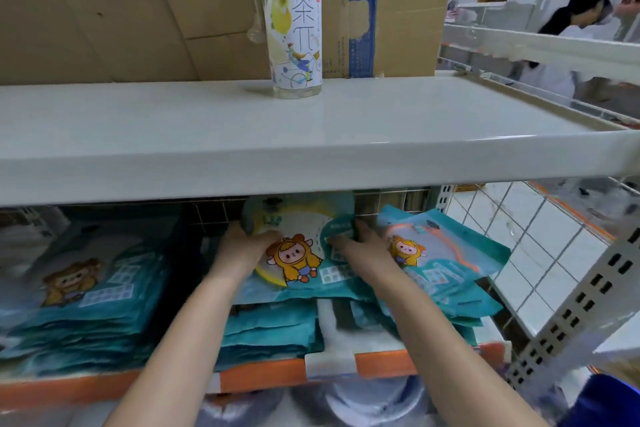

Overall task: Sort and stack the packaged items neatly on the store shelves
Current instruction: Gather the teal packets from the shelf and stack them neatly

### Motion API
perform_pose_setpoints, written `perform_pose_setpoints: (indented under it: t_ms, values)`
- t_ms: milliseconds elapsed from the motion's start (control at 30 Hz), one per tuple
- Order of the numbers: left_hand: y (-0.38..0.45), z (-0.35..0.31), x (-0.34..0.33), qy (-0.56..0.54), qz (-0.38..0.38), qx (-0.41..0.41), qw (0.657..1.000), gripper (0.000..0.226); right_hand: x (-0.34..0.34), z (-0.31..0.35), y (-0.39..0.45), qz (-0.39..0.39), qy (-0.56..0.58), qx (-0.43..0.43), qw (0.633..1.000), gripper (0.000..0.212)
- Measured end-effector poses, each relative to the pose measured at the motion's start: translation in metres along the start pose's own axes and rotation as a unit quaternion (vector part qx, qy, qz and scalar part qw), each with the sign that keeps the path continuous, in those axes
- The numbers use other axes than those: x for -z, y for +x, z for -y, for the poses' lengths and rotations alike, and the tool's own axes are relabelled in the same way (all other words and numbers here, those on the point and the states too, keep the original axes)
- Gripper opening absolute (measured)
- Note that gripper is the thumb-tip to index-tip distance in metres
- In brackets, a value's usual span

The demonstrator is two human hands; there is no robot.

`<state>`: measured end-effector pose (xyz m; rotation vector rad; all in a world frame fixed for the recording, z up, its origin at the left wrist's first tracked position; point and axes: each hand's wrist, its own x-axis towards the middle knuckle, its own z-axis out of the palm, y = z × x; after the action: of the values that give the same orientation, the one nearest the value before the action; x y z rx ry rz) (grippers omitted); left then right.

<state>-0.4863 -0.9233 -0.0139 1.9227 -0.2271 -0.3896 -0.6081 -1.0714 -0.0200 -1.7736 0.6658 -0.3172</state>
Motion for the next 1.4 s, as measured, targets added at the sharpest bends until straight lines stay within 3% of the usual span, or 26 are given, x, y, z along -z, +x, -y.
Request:
perform_pose_setpoints:
  t_ms: [167,267,333,400,467,533,667,733,800,900,1000,1067,1167,1300,1400]
  values:
    - [0.003,0.029,0.044,0.129,-0.032,0.033,0.991,0.08,-0.052,0.004,0.0,0.022,-0.061,-0.01,0.998,0.02]
    - [0.004,0.049,0.051,0.255,-0.023,0.069,0.964,0.088,-0.071,-0.003,-0.003,0.0,-0.234,-0.019,0.972,0.046]
    - [0.005,0.056,0.051,0.218,0.015,0.081,0.972,0.076,-0.077,-0.003,-0.005,0.002,-0.266,-0.04,0.963,0.053]
    - [0.006,0.059,0.052,0.126,0.05,0.086,0.987,0.058,-0.079,0.003,-0.008,0.03,-0.158,-0.069,0.985,0.034]
    - [0.008,0.063,0.055,0.088,0.067,0.086,0.99,0.06,-0.079,0.007,-0.01,0.046,-0.048,-0.088,0.994,0.021]
    - [0.012,0.068,0.056,0.082,0.069,0.084,0.991,0.072,-0.078,0.005,-0.007,0.059,0.001,-0.095,0.994,0.034]
    - [0.014,0.067,0.058,0.066,0.074,0.085,0.991,0.05,-0.077,-0.002,-0.007,0.076,0.051,-0.092,0.992,0.035]
    - [0.016,0.062,0.058,0.068,0.071,0.084,0.992,0.052,-0.072,-0.005,-0.007,0.076,0.056,-0.079,0.992,0.039]
    - [0.02,0.054,0.057,0.09,0.053,0.072,0.992,0.065,-0.064,-0.006,-0.006,0.049,0.05,-0.051,0.996,0.045]
    - [0.023,0.037,0.045,0.192,0.004,0.029,0.981,0.101,-0.039,-0.004,-0.006,-0.054,0.021,-0.001,0.998,0.055]
    - [0.009,0.009,0.016,0.244,-0.031,-0.053,0.968,0.077,0.003,-0.009,-0.006,-0.177,-0.053,0.035,0.982,0.032]
    - [-0.004,-0.014,-0.015,0.228,-0.004,-0.095,0.969,0.05,0.033,-0.022,-0.003,-0.257,-0.078,0.004,0.963,0.032]
    - [-0.011,-0.03,-0.069,0.228,0.077,-0.13,0.962,0.055,0.072,-0.048,-0.002,-0.324,-0.111,-0.06,0.938,0.037]
    - [-0.011,-0.036,-0.134,0.289,0.137,-0.144,0.936,0.058,0.113,-0.077,-0.002,-0.358,-0.186,-0.116,0.908,0.031]
    - [-0.004,-0.03,-0.166,0.32,0.139,-0.115,0.93,0.072,0.132,-0.095,0.0,-0.33,-0.24,-0.176,0.896,0.051]
